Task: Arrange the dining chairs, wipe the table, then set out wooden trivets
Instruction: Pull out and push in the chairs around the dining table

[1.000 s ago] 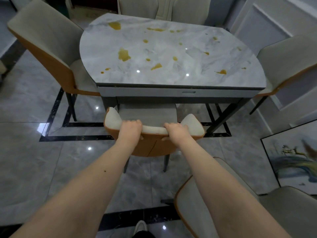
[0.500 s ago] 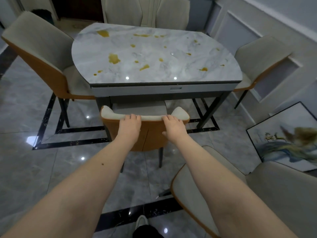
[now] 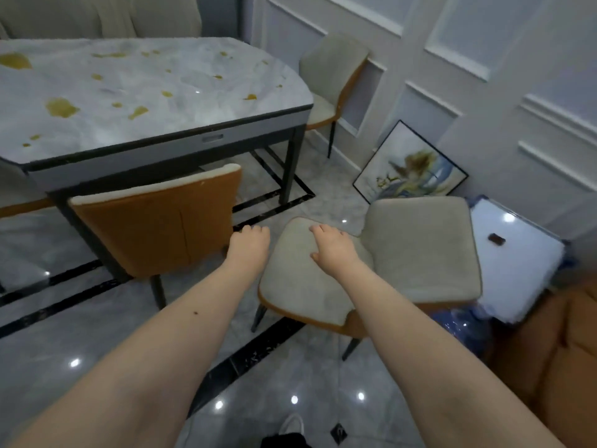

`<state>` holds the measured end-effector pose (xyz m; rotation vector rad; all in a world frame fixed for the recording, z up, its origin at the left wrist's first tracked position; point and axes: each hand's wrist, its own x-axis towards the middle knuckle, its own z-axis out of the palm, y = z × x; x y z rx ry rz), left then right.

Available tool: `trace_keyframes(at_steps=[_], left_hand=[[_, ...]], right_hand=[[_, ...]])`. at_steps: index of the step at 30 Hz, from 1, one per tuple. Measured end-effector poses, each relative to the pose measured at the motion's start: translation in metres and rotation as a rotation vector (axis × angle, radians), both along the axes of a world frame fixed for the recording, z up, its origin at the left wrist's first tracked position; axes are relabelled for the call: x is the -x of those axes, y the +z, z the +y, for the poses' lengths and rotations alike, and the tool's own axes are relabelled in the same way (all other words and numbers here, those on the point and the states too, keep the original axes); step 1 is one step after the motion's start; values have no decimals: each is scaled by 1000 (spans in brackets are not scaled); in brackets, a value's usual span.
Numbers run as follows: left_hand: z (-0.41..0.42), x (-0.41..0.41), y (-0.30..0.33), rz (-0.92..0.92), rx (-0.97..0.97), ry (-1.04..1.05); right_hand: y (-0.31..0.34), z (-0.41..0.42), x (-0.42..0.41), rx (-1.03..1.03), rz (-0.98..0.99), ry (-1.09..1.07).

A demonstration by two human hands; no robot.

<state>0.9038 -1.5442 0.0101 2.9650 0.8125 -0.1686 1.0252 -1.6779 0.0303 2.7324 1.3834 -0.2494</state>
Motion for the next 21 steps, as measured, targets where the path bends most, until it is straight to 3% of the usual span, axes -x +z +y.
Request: trace_keyframes(at_steps=[10, 21], left_hand=[[-188, -130, 19, -98, 124, -266], [-334, -237, 18, -174, 267, -139]], right_hand=[[22, -209, -87, -4, -61, -281], [19, -343, -196, -36, -107, -138]])
